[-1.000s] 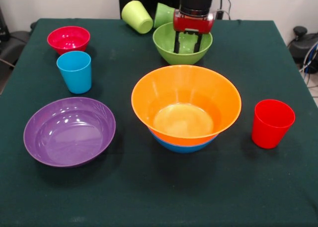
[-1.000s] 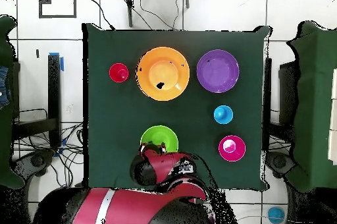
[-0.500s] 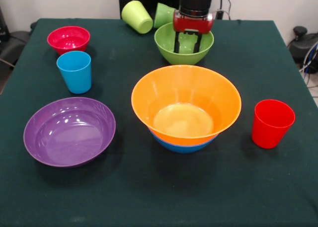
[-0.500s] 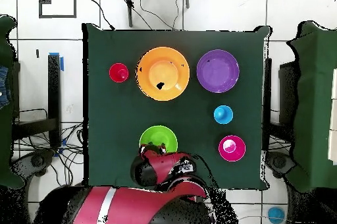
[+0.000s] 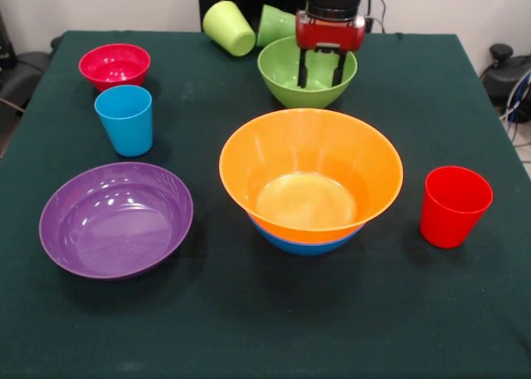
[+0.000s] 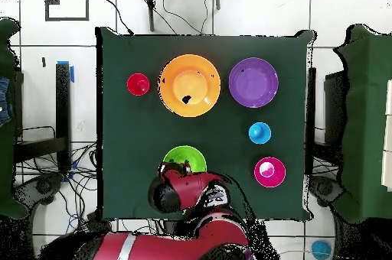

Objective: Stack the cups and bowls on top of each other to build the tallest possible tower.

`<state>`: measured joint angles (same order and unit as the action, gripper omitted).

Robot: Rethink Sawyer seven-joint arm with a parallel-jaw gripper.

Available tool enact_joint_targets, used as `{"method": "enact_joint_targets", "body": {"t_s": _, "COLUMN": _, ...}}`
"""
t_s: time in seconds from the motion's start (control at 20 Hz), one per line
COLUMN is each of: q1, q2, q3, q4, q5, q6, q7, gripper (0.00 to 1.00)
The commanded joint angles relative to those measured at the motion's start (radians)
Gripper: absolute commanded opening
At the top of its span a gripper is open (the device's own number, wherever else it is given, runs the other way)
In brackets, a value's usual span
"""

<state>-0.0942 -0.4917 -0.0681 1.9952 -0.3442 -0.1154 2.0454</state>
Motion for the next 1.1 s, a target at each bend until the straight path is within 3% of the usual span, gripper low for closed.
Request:
{"method": "enact_joint_targets", "body": {"t_s": 0.05, "q1": 0.026, "q2": -0.137, "q3": 0.127, "q4": 0.013, "q5": 0.033, "q6": 0.201, "q7": 0.06, "gripper": 1.0}}
{"method": "enact_joint_targets", "body": {"t_s": 0.55, "q1": 0.062, "q2": -0.174, "q3": 0.118, "q4": -0.013, "q5": 0.04, "q6": 0.274, "q7": 0.064, "gripper": 1.0}}
{"method": "enact_joint_targets", "body": {"t_s": 1.1, "q1": 0.057, "q2": -0.176, "q3": 0.126, "q4": 0.006, "q5": 0.024, "q6": 0.244, "q7": 0.075, "gripper": 1.0}}
